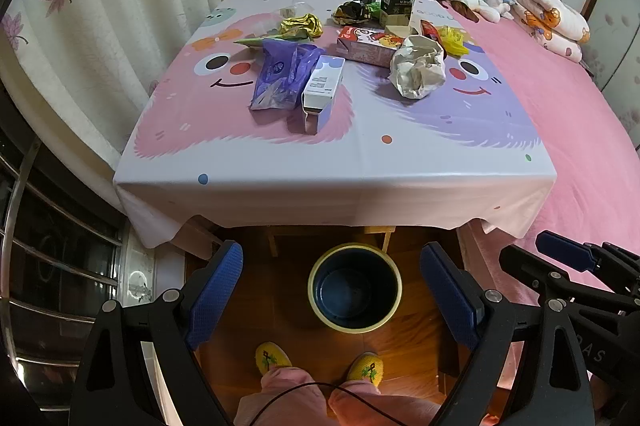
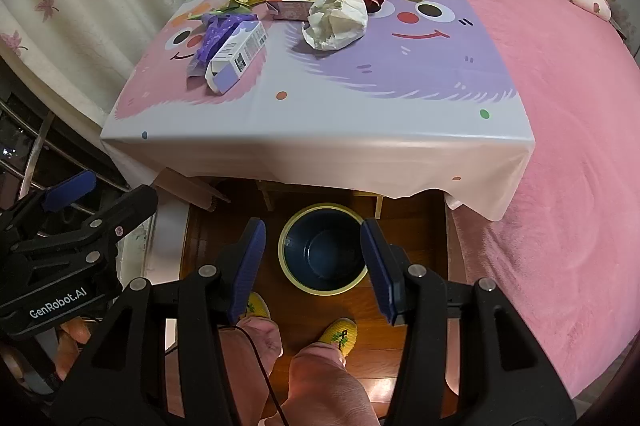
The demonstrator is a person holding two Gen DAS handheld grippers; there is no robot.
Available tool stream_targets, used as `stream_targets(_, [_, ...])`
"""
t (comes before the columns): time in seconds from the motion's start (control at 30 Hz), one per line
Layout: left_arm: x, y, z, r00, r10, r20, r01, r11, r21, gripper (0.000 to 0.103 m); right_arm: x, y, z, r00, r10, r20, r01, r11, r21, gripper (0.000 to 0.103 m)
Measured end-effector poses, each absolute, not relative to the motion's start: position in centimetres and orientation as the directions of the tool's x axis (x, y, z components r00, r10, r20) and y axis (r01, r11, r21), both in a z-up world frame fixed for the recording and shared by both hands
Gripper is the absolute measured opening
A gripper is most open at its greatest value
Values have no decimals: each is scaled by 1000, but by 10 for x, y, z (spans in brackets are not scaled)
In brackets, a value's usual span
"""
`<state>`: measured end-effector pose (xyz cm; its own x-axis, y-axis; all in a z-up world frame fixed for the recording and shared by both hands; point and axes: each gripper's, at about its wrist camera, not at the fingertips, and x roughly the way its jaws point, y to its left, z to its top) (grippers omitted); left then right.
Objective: Collect trash
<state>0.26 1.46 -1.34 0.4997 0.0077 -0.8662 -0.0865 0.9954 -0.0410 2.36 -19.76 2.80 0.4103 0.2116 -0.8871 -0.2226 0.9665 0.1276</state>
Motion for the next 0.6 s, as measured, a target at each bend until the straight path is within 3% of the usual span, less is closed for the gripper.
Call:
stream_targets(0.5, [3,15,-7,480,15,-877,-73,997,-24,92,28,-197,33,411,237,-880,-229,962,152,47])
stream_targets(0.6, [5,17,-1,485,18,-874,-69,997,-17,87,31,-197,38,422,247,-872,-228,960,162,47])
